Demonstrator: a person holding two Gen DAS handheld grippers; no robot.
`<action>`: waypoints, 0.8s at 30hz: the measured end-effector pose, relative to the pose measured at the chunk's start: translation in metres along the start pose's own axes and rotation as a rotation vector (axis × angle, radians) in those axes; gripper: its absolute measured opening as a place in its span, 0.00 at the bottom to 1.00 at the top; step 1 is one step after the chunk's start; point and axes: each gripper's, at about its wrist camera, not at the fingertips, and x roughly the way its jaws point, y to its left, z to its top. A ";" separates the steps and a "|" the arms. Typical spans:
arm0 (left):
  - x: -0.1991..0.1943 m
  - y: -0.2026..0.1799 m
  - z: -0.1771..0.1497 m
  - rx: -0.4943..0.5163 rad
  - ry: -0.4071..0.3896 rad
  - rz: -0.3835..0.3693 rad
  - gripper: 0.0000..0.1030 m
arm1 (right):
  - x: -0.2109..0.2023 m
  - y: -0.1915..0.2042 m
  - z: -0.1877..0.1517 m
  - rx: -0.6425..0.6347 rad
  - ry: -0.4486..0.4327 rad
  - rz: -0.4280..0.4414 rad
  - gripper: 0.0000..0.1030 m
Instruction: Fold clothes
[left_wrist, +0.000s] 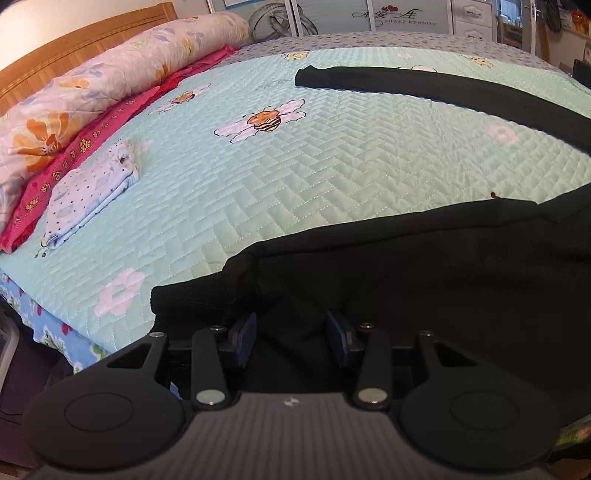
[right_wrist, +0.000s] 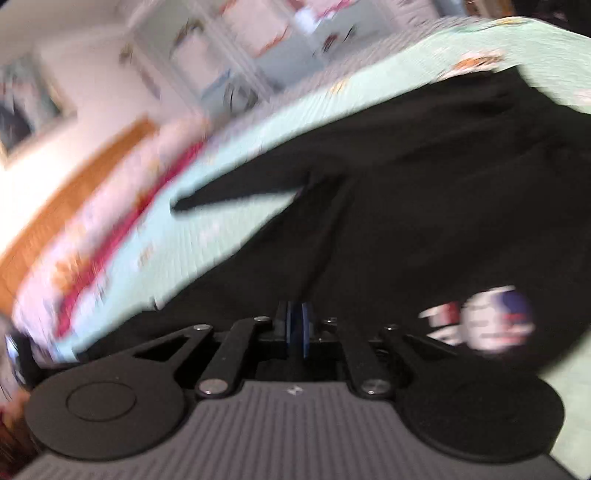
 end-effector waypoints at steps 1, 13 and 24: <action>0.000 0.000 0.000 0.001 0.001 0.001 0.44 | -0.005 -0.010 -0.003 0.020 -0.005 -0.017 0.18; -0.001 -0.007 0.003 0.032 0.014 0.029 0.44 | -0.056 -0.043 -0.005 0.082 -0.185 -0.143 0.21; -0.002 -0.013 0.005 0.042 0.026 0.058 0.44 | -0.048 -0.076 -0.005 0.119 -0.154 -0.185 0.18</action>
